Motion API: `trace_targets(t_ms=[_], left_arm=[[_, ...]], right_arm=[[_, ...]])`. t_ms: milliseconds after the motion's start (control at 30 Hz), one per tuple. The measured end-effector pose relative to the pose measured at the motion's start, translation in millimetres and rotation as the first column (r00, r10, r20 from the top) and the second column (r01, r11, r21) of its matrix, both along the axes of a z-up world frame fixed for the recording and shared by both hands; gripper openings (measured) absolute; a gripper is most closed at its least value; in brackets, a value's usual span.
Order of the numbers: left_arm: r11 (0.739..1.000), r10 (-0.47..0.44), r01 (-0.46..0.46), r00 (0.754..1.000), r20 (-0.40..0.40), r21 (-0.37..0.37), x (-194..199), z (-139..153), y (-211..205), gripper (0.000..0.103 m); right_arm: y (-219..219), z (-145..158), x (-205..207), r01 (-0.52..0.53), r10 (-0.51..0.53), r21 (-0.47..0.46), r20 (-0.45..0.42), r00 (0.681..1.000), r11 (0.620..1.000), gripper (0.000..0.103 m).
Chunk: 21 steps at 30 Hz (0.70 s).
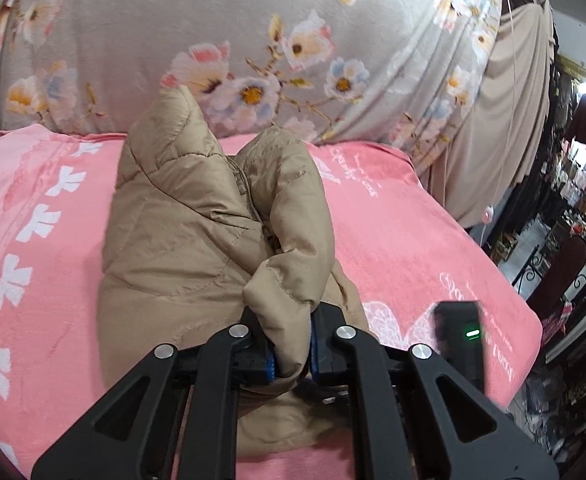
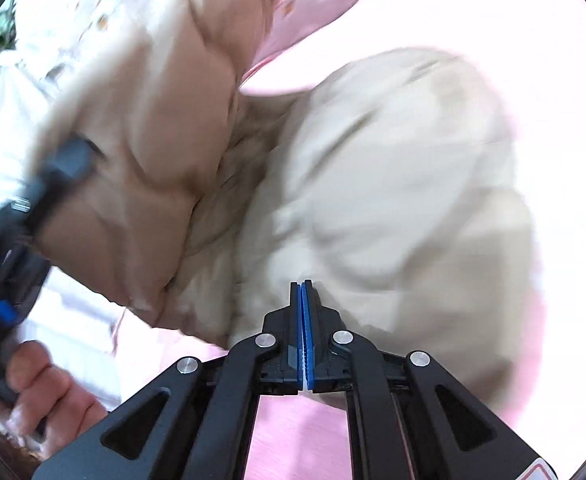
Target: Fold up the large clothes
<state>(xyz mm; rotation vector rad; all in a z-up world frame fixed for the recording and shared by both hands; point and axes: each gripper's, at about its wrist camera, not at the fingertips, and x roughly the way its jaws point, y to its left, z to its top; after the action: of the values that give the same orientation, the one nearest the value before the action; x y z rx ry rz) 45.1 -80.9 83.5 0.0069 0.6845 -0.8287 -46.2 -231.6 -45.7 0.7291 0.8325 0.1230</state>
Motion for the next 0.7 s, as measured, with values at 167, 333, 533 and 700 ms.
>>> trace_targets(t_ms=[167,333,533,700], left_arm=[[0.996,-0.076,0.076,0.997,-0.002,0.054,-12,-12,-47,0.01],[0.985,-0.117,0.123,0.992,-0.051,0.125,-19,-44,-87,0.01],[0.97,-0.123,0.139,0.988,-0.088,0.198,-24,-83,-107,0.01],[0.964,-0.122,0.141,0.988,-0.096,0.227,-25,-102,-110,0.012]], right_arm=[[-36,6,-46,0.116,-0.116,-0.021,0.007,0.993,0.993,0.007],[-42,-1,-46,0.177,-0.178,-0.049,-0.004,0.984,0.983,0.007],[-60,6,-44,0.217,-0.217,-0.06,0.008,0.976,0.974,0.007],[-67,11,-50,0.217,-0.215,-0.053,0.041,0.976,0.975,0.008]])
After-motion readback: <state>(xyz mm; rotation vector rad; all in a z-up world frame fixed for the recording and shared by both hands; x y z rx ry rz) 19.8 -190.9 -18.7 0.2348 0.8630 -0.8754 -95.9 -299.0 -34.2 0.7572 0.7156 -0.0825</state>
